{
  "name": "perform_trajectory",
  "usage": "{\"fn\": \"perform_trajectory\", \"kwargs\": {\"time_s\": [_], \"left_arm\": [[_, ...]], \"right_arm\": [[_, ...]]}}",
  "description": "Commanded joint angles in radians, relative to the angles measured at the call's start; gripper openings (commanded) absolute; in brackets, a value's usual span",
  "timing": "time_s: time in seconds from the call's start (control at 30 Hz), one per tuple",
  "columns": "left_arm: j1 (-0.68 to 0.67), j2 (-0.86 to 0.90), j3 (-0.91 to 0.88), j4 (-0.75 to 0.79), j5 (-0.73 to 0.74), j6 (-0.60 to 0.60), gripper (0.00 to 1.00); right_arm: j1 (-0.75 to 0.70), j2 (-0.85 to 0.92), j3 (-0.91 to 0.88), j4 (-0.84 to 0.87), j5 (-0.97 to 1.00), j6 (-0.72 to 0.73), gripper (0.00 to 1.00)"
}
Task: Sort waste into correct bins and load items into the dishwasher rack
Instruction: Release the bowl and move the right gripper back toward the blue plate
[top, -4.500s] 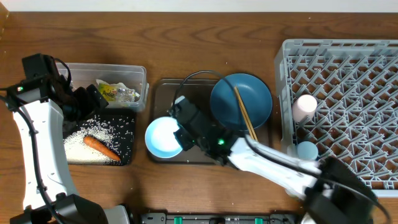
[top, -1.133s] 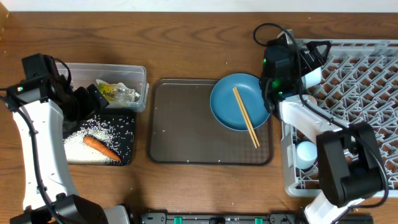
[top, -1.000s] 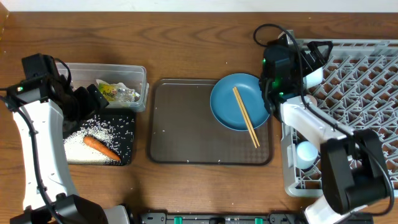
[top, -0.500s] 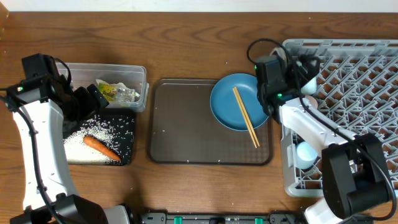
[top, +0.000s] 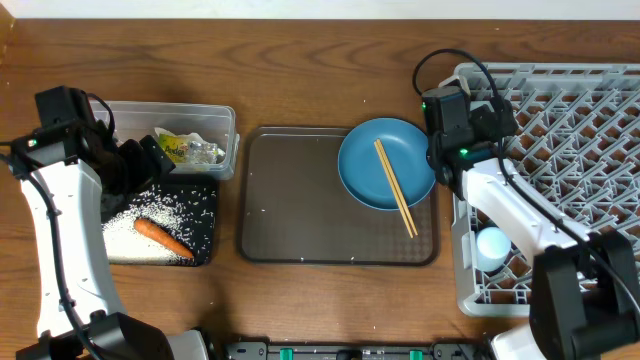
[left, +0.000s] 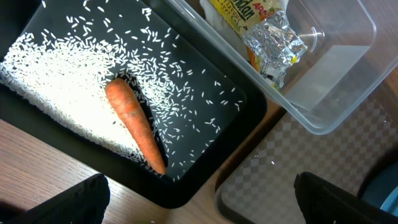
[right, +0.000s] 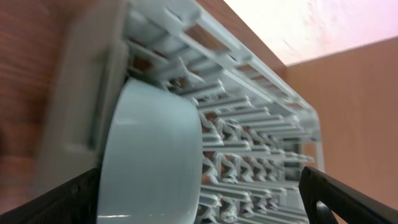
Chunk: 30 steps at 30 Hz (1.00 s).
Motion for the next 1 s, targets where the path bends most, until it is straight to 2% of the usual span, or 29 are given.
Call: {"fn": "perform_trajectory", "kwargs": {"time_s": [0.0, 0.33, 0.5, 0.57, 0.63, 0.77, 0.97], "left_arm": [[0.005, -0.016, 0.013, -0.006, -0.005, 0.006, 0.98], [0.005, -0.016, 0.013, -0.006, -0.005, 0.006, 0.98], [0.005, -0.016, 0.013, -0.006, -0.005, 0.006, 0.98], [0.005, -0.016, 0.013, -0.006, -0.005, 0.006, 0.98], [0.005, -0.016, 0.013, -0.006, -0.005, 0.006, 0.98], [0.005, -0.016, 0.013, -0.006, -0.005, 0.006, 0.98], [0.005, -0.016, 0.013, -0.006, -0.005, 0.006, 0.98]], "right_arm": [[-0.013, -0.076, 0.001, -0.005, -0.144, 0.106, 0.99], [-0.053, -0.273, 0.001, -0.079, -0.425, 0.270, 0.96], [-0.052, -0.297, 0.001, -0.195, -0.446, 0.379, 0.76], [-0.052, -0.296, 0.001, -0.260, -0.516, 0.456, 0.71], [-0.048, -0.296, 0.001, -0.323, -0.669, 0.529, 0.72], [-0.032, -0.296, -0.002, -0.373, -0.899, 0.570, 0.70], [0.022, -0.296, -0.003, -0.375, -0.963, 0.570, 0.60]]}}
